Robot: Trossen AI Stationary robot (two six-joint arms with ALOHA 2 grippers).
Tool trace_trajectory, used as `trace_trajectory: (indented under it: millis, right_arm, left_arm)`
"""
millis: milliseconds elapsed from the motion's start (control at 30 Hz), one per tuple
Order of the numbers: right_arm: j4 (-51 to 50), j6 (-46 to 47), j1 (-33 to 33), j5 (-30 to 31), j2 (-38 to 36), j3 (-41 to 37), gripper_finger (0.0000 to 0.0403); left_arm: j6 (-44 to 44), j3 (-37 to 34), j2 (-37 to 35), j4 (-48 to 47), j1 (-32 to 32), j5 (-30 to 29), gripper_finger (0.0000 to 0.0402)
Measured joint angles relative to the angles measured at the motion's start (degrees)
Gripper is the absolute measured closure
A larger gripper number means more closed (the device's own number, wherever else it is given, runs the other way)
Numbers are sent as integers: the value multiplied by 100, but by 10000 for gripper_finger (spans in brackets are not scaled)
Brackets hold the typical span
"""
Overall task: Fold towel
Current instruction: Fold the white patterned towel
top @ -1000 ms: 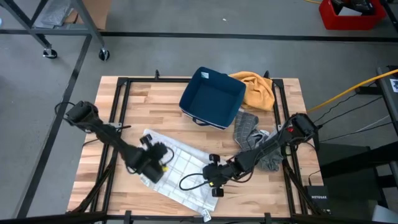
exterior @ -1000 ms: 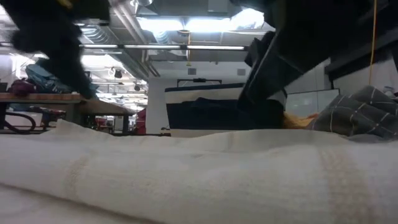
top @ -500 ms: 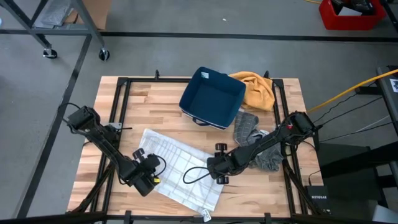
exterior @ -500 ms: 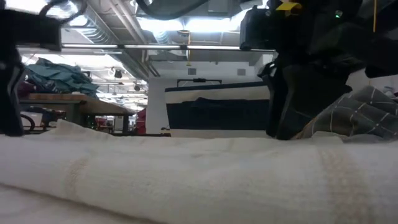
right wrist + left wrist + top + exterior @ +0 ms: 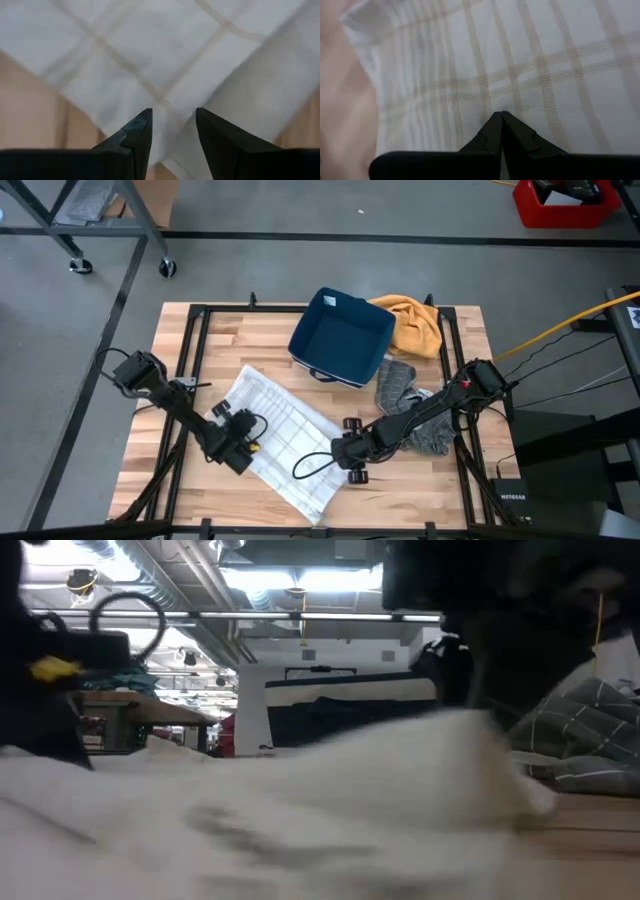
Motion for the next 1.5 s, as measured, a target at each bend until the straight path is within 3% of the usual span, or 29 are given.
trace_trajectory:
  millis: [167, 333, 467, 633, 900, 1167, 1500]
  right_arm:
    - [642, 2, 0, 0, 0, 0, 247]
    - [976, -2, 0, 83, 0, 1, 247]
    - [967, -30, 0, 169, 2, 101, 247]
    - [794, -565, 0, 294, 2, 380, 247]
    - [-432, -1217, -85, 1646, 2, 617, 247]
    - [-896, -1210, -356, 1501, 4, 542, 247]
    - [-958, -1220, -535, 1348, 4, 522, 247]
  left_arm:
    - [839, -253, 3, -71, 504, -351, 400]
    - [650, -252, -35, -986, 794, -843, 400]
    - [447, 1, -384, -1375, 638, -1136, 400]
    - [839, 437, -956, -1211, 168, -1142, 400]
    - [1365, 592, -1187, 846, -147, -1154, 400]
    - [2377, 592, -480, 2848, -24, -875, 400]
    - [2314, 592, 255, 3167, -109, 616, 400]
